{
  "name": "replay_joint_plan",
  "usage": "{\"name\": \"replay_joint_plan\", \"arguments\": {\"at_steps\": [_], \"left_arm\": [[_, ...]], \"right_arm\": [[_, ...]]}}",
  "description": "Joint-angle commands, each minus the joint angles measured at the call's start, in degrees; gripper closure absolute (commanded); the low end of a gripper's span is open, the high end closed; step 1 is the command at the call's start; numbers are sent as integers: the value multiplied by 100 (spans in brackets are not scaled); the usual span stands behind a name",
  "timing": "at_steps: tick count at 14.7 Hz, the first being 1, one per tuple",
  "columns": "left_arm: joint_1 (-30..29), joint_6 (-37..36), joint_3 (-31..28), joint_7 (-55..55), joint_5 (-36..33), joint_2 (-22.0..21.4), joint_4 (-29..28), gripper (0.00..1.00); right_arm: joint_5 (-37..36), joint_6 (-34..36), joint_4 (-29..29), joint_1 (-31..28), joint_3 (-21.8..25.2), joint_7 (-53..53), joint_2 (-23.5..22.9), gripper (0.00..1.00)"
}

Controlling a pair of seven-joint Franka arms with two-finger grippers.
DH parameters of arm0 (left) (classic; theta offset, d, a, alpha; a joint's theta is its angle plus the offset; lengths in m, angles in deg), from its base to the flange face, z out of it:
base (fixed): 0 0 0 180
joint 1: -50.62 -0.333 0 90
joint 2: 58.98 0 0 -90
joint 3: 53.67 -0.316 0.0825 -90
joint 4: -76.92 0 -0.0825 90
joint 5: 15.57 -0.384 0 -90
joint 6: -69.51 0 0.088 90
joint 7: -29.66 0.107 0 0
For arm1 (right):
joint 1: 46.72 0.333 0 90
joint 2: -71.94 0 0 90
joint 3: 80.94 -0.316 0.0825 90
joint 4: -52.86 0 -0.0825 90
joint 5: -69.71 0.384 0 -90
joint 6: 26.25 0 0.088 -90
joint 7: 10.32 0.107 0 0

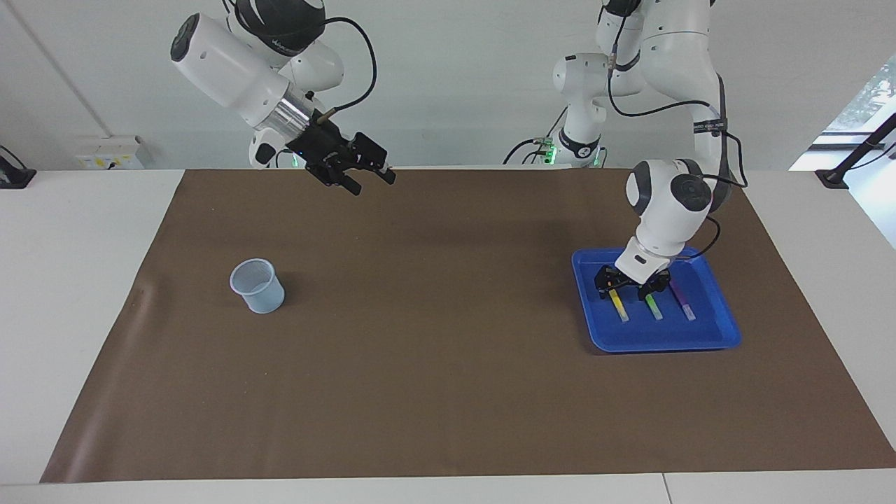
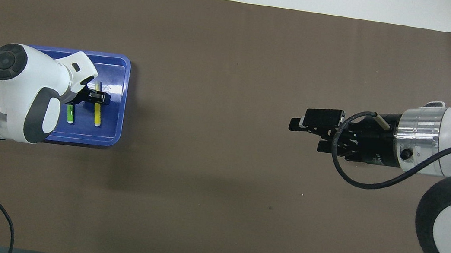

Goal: Transfer and insert pens with both arms
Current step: 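Grasp the yellow pen in the tray with the left gripper, then lift the yellow pen with the left gripper while the right gripper approaches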

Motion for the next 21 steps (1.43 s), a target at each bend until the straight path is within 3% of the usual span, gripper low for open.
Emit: {"name": "replay_joint_plan", "arguments": {"at_steps": [1, 3, 5, 7, 12, 17, 21], "left_arm": [[53, 137, -28, -200, -121, 7, -105, 63], [62, 120, -28, -219, -121, -2, -132, 79], [62, 146, -28, -245, -121, -46, -281, 82], [62, 85, -37, -420, -121, -46, -255, 100], [-17, -406, -55, -1044, -112, -484, -54, 100], [70, -1926, -29, -2684, -42, -854, 824, 100], [412, -2542, 51, -4301, 607, -925, 1510, 100]], "right_arm": [[79, -68, 165, -6, -165, -14, 145, 0], [79, -50, 182, -6, -306, 118, 163, 0], [79, -120, 165, 73, -315, 451, 154, 0], [79, -208, 164, 82, -315, 488, 154, 0], [114, -252, 173, 82, -324, 497, 154, 0], [517, -805, 304, 302, -333, 514, 163, 0], [975, -928, 375, 311, -333, 505, 207, 0]]}}
